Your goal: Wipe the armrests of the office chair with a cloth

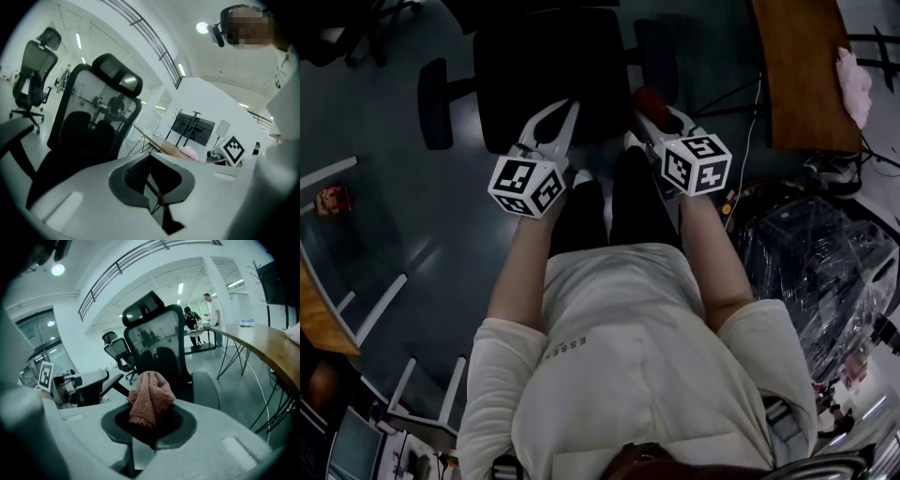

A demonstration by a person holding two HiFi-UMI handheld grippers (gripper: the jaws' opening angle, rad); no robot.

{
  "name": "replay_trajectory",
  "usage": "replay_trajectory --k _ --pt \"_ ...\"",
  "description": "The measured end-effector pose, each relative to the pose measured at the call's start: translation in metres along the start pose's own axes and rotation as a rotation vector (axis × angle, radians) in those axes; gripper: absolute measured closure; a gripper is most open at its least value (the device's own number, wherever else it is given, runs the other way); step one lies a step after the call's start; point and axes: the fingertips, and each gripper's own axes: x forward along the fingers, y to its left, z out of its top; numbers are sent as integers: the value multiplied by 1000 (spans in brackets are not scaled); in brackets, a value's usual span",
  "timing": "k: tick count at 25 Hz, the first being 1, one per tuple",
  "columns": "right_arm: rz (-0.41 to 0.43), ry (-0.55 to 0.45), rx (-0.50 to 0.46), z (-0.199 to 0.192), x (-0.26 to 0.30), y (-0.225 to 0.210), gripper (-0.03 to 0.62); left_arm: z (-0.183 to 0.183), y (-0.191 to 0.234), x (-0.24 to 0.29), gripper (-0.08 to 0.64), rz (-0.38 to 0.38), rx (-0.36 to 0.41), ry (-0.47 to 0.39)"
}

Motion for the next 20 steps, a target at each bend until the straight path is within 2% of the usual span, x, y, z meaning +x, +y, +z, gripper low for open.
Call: replay_trajectory --k 5,7,12,15,20 --pt "74 -149 -107 34 -49 42 538 61 -21 -48 543 45 1 -151" --pt "99 -213 -126 41 -71 55 538 72 -35 -66 543 55 21 -183" --pt "160 -329 -95 43 -120 86 538 72 -72 -118 543 95 57 -291" --pt "161 -368 -128 28 -154 103 539 59 -104 -152 543 127 88 -340" --pt "140 -394 -210 -17 -224 130 539 32 -169 -208 543 141 127 -355"
